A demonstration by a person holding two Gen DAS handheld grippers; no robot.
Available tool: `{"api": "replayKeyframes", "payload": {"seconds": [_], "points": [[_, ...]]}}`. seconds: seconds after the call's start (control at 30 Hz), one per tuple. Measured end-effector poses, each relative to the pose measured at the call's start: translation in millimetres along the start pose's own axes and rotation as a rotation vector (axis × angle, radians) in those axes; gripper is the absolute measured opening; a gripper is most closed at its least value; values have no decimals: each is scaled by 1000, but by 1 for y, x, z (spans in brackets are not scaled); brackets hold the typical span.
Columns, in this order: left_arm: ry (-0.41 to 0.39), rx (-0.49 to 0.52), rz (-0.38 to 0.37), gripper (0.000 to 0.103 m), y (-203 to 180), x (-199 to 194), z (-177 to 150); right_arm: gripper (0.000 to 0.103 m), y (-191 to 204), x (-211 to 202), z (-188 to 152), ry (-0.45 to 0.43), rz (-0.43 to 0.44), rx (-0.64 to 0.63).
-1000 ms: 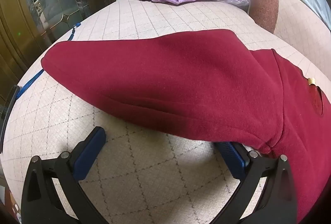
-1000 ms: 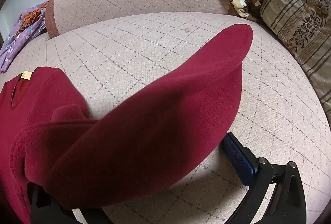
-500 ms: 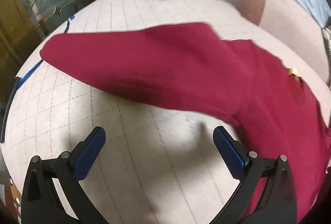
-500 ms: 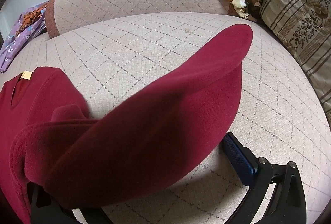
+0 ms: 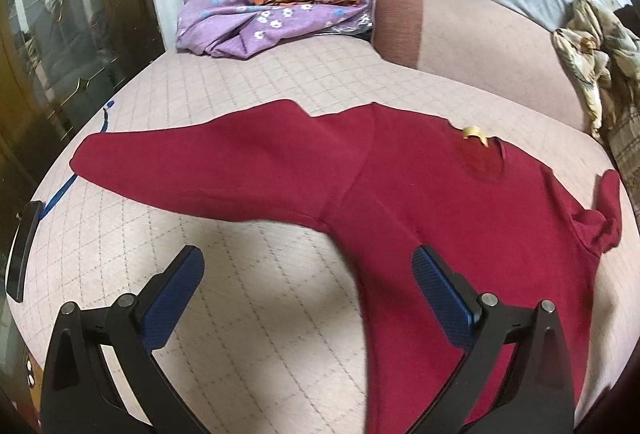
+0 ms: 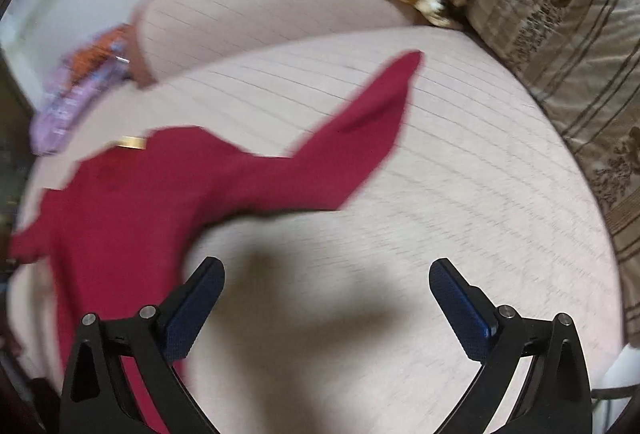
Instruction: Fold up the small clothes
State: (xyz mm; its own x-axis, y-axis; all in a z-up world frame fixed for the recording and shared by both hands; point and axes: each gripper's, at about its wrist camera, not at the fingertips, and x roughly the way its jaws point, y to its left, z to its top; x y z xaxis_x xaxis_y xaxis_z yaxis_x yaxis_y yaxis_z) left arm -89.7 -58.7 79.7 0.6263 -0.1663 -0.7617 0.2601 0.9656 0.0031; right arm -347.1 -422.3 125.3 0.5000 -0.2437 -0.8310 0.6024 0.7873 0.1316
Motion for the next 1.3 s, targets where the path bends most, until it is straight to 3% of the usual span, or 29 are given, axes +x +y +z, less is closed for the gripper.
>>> {"api": "replayKeyframes", "payload": {"seconds": [0.23, 0.4, 0.63, 0.9, 1.2, 1.3], "points": [[-12, -21, -15, 103, -9, -8, -3, 103, 99, -23, -5, -28, 173, -135], [-28, 3, -5, 103, -12, -10, -6, 102, 170, -7, -15, -15, 209, -232], [-34, -29, 2, 103, -2, 2, -6, 101, 227, 13, -24, -30, 209, -304], [-22, -26, 4, 103, -10, 18, -4, 102, 243, 29, -26, -37, 167, -291], [-19, 4, -31, 103, -44, 21, 8, 103, 227, 47, -17, -57, 131, -229], [-46, 4, -34, 103, -56, 23, 8, 103, 222, 46, -12, -74, 127, -263]]}}
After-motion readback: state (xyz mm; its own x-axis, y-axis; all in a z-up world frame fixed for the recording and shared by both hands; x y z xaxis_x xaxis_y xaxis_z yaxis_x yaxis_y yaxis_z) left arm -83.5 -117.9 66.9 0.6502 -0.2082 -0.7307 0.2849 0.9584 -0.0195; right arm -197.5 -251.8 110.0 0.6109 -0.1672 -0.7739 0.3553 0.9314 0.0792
